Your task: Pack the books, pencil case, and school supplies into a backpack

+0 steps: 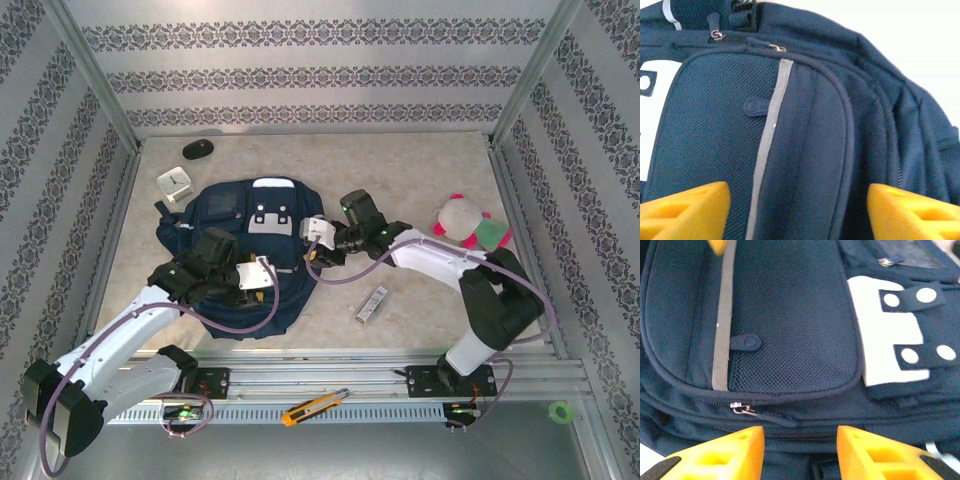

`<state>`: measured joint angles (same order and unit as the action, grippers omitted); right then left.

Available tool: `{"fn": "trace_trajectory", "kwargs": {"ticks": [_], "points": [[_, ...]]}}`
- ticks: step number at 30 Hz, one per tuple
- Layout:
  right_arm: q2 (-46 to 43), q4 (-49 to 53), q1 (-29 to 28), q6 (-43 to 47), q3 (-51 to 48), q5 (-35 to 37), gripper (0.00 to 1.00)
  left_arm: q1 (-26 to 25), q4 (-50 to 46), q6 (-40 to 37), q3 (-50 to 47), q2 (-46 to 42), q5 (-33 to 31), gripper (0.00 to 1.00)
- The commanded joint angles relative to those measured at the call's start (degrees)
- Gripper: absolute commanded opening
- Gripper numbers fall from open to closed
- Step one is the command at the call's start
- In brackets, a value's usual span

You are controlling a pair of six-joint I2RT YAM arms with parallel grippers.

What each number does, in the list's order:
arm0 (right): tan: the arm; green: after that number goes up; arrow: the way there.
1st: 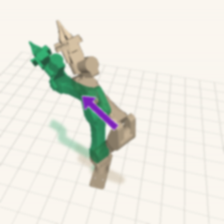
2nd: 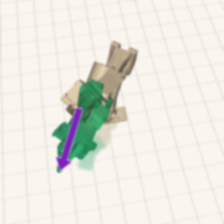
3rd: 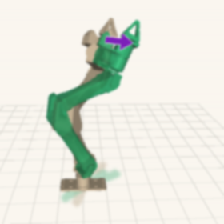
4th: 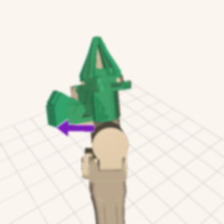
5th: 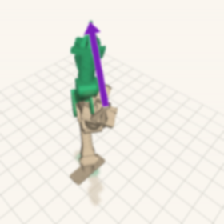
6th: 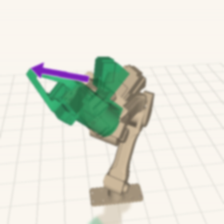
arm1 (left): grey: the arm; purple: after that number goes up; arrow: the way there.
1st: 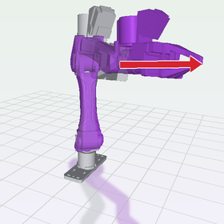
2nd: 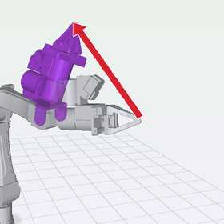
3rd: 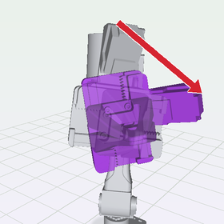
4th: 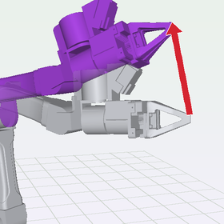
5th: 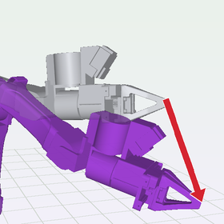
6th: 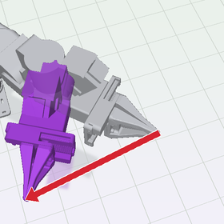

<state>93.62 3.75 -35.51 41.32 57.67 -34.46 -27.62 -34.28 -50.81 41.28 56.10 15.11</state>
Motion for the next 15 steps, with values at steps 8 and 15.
{"fn": "trace_trajectory", "kwargs": {"ticks": [8,15], "points": [[8.3,12.0,-0.3,15.5,8.3,-5.6,0.43,0.6,-0.4,-1.7,1.9,-0.5,-0.6,0.00],[12.0,15.8,-0.8,15.9,11.8,-6.8,0.44,1.3,2.4,1.2,1.5,-3.2,2.1,0.00]]}}
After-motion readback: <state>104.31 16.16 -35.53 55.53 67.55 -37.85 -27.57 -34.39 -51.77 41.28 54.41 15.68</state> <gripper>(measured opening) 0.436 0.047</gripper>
